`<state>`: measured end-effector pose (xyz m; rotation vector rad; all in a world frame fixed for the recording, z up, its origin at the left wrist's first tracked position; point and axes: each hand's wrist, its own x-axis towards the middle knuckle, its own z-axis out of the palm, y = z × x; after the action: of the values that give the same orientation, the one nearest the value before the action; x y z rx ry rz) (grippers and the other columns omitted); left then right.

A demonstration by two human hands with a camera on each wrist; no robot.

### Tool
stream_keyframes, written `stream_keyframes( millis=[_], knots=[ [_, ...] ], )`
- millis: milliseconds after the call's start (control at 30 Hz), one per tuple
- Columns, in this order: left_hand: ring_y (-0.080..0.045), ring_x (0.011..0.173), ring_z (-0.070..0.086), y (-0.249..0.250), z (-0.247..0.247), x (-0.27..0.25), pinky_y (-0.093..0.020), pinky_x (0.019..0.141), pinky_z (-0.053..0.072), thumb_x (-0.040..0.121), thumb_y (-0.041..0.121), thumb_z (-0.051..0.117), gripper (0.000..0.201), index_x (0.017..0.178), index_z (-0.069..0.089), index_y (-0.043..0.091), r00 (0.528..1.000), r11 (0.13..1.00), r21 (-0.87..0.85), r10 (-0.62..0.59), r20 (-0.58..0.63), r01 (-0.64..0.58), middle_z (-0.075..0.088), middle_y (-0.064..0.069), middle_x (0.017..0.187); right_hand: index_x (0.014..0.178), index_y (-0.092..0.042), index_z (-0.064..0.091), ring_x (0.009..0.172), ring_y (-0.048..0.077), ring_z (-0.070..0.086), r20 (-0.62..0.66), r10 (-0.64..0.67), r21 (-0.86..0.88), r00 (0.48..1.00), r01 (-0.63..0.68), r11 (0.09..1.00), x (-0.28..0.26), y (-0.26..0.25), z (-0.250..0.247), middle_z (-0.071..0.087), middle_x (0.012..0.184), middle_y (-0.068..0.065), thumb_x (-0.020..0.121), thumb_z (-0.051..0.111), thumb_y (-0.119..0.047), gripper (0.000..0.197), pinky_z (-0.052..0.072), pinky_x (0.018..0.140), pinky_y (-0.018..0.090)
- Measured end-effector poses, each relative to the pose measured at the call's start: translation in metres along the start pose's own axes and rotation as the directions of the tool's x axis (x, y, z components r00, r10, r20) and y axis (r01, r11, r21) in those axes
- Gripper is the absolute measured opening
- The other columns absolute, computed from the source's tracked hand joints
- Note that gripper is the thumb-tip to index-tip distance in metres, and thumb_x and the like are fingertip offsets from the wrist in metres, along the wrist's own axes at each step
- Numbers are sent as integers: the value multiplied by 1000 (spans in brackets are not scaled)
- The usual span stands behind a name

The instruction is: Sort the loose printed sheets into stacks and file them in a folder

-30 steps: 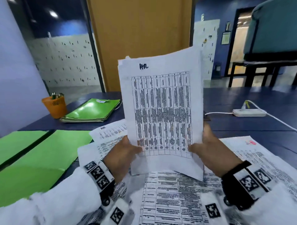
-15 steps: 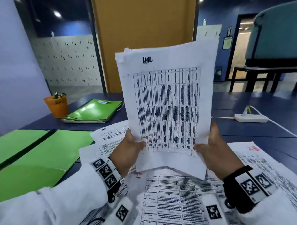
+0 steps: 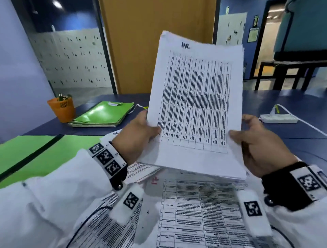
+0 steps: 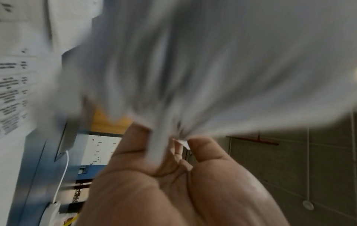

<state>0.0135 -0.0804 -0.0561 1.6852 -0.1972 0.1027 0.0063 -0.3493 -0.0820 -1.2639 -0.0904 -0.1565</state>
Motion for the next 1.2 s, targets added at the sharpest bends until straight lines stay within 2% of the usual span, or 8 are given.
stream_keyframes(
  millis=[100,200,533,633,733,933,1100,1200],
  knots=[
    [-46,122,61,7,-2,3,-69,112,35,89,-3,61,41,127,58,10,1000,1000,-6,0,26,1,68,-24,128,125,-16,49,77,21,71,19,-34,78,999,32,996,4,-5,-10,73,107,4,75,75,-19,56,59,67,44],
    [-43,121,63,11,4,9,-60,104,49,91,2,61,43,132,54,9,996,997,75,5,90,-11,69,-20,129,133,-16,50,97,25,72,33,-76,2,997,76,997,0,-4,-11,71,119,4,97,52,-2,39,59,77,48],
    [-27,73,64,-16,37,25,-33,63,53,96,73,42,66,102,66,12,928,921,234,-349,131,313,63,-9,82,131,-11,47,77,-9,68,-241,-372,-201,896,329,923,5,-42,-59,72,81,-28,94,50,13,45,52,59,10],
    [-19,102,62,-34,53,14,-37,96,52,91,64,63,50,123,64,25,826,475,857,-388,409,-201,62,-1,116,134,-5,51,73,-12,66,-320,-373,-170,871,335,927,10,-44,-81,71,92,-19,94,58,3,42,51,61,9],
    [-23,129,53,-38,73,-2,-42,109,46,85,60,71,75,146,48,24,764,239,877,-431,480,-416,48,1,143,138,-2,48,77,-9,67,-333,-364,-87,870,356,930,16,-42,-91,66,107,-11,92,63,-2,48,53,68,13],
    [-21,118,58,-35,91,-1,-35,100,50,85,44,78,73,147,46,21,773,266,894,-452,446,-361,57,1,137,138,1,44,60,-16,61,-376,-343,-67,861,344,936,14,-36,-86,62,103,-6,96,54,4,44,47,54,4],
    [-20,104,61,-28,77,5,-27,88,46,99,33,57,20,113,65,21,830,328,889,-355,430,-320,67,2,112,134,-2,47,65,-13,65,-339,-366,-84,867,360,929,13,-40,-84,70,73,-26,93,62,-5,44,48,56,6],
    [-9,83,59,-3,43,25,-23,76,44,95,43,57,18,85,63,30,900,321,915,-274,339,-246,62,17,81,133,-3,51,80,-2,71,-270,-393,-97,879,382,919,16,-42,-86,74,84,-21,52,79,-42,94,56,65,15]
  ],
)
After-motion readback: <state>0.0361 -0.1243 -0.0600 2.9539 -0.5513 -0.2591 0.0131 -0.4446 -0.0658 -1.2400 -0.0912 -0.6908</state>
